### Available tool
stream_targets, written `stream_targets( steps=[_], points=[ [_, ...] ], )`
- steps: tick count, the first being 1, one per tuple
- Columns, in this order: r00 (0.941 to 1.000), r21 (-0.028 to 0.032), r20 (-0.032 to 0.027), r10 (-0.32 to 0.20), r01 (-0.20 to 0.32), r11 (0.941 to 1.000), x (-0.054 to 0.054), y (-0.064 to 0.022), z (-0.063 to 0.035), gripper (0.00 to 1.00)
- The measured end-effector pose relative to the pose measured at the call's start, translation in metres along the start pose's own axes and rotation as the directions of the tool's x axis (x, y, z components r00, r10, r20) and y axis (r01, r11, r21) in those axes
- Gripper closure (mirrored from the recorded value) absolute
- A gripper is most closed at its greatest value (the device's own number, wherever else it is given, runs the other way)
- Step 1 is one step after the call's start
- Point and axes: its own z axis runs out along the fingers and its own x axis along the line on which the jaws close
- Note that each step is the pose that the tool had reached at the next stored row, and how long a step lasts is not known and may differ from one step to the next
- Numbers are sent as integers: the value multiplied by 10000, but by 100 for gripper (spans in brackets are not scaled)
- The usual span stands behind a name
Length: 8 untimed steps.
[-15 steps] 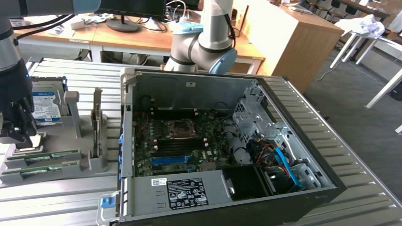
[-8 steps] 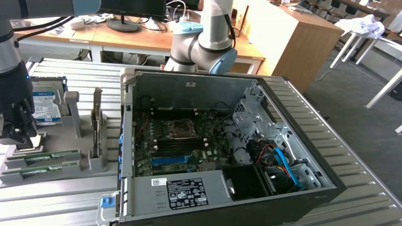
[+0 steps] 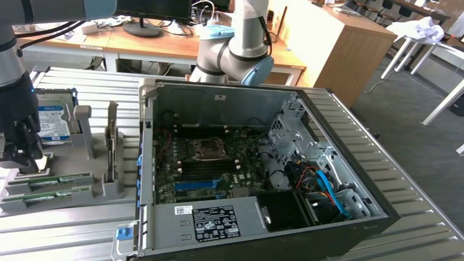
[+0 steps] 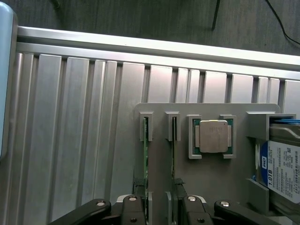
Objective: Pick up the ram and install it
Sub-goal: 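Pick up the ram and move it above insertion slot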
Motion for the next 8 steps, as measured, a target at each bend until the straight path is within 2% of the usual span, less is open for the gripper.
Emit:
stream_targets(
  steps=[8],
  points=[
    [10000,0,0,0,0,10000,1,-1,59,64]
  ],
)
